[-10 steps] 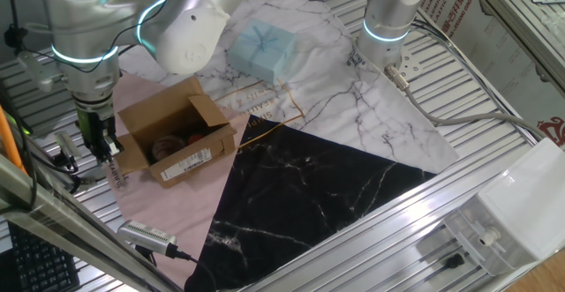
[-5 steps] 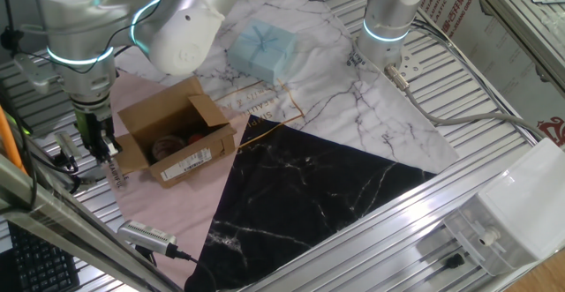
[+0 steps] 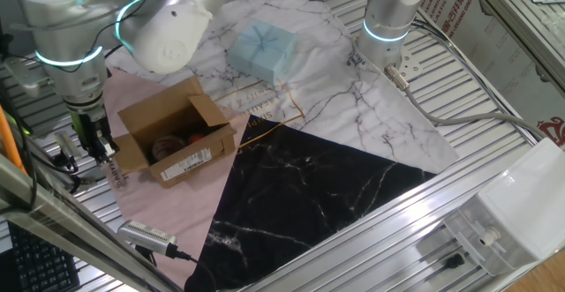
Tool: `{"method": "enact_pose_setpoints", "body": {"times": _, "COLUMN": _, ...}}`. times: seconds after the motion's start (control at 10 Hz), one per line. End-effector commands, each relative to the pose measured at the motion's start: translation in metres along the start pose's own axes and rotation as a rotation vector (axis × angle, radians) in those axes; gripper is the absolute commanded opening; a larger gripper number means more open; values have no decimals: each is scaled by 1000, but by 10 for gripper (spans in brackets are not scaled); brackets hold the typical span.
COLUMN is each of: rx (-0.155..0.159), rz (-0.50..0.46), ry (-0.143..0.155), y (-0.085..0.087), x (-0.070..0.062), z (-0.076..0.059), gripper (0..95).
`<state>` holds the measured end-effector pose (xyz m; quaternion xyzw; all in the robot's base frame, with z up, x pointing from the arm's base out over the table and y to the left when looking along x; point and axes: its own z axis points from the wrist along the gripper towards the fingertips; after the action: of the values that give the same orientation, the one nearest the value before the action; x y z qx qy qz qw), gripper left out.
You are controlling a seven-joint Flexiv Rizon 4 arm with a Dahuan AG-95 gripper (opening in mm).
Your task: Cover the box
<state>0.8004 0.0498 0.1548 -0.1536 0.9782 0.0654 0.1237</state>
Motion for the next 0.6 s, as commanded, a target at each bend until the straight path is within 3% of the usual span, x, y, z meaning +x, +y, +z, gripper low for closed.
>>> {"method": "enact_pose_setpoints", "body": {"times": 0.1, "rx": 2, "rz": 1, "ry": 4, "y": 0, "x": 2, "z": -1, "gripper": 0}}
{"method": "enact_pose_setpoints", "body": {"times": 0.6, "rx": -3, "rz": -8, "ry": 15, "y": -2, "x": 3, "z": 1, "gripper": 0}}
